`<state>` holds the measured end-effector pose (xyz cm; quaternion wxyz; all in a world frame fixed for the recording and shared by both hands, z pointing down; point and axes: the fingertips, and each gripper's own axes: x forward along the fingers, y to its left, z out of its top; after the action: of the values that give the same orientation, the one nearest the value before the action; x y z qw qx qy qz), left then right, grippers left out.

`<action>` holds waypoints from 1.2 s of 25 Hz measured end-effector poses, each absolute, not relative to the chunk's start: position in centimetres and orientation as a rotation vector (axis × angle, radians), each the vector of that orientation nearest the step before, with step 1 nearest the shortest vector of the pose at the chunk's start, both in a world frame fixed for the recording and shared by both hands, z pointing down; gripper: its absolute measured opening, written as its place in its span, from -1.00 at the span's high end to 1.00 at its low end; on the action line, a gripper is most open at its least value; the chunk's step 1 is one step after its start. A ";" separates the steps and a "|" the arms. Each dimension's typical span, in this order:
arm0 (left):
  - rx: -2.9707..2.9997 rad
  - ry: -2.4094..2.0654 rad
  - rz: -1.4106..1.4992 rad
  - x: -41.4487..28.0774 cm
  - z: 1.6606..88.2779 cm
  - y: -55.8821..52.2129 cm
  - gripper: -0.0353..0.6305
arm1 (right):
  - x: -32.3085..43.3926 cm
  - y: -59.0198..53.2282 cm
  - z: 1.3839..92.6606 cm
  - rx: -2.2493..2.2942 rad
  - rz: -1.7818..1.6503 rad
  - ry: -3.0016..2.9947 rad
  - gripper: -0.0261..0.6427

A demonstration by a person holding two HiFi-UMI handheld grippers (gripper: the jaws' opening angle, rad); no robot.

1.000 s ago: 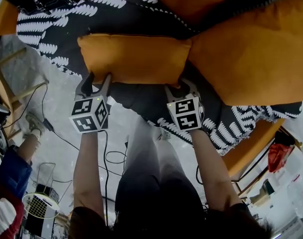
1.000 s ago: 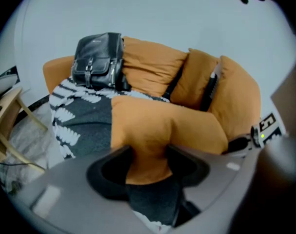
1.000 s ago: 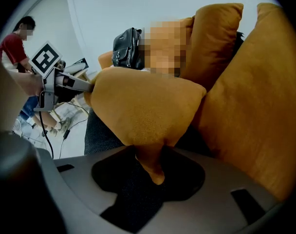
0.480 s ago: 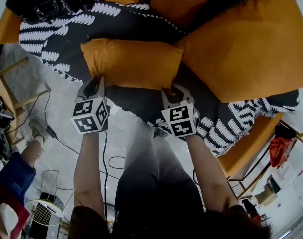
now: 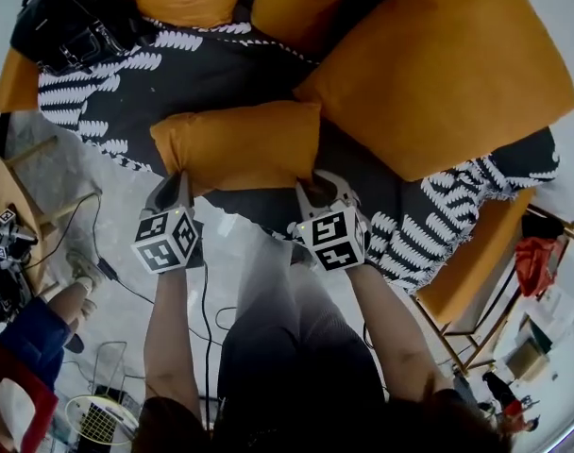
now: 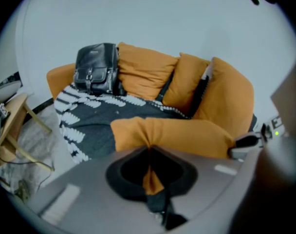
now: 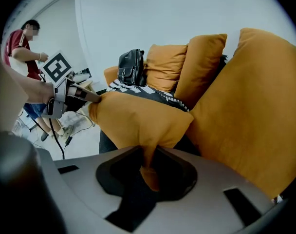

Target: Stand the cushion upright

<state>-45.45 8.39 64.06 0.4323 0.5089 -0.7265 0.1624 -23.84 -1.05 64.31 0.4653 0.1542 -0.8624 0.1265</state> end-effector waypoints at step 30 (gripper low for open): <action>1.643 -1.665 0.391 -24.1 51.2 3.6 0.82 | -0.9 -0.3 49.0 0.805 0.269 -2.124 0.68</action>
<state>-24.11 3.61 51.23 0.3758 0.6420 -0.6506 0.1528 -0.85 -0.32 48.97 0.4141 0.3205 -0.8452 0.1072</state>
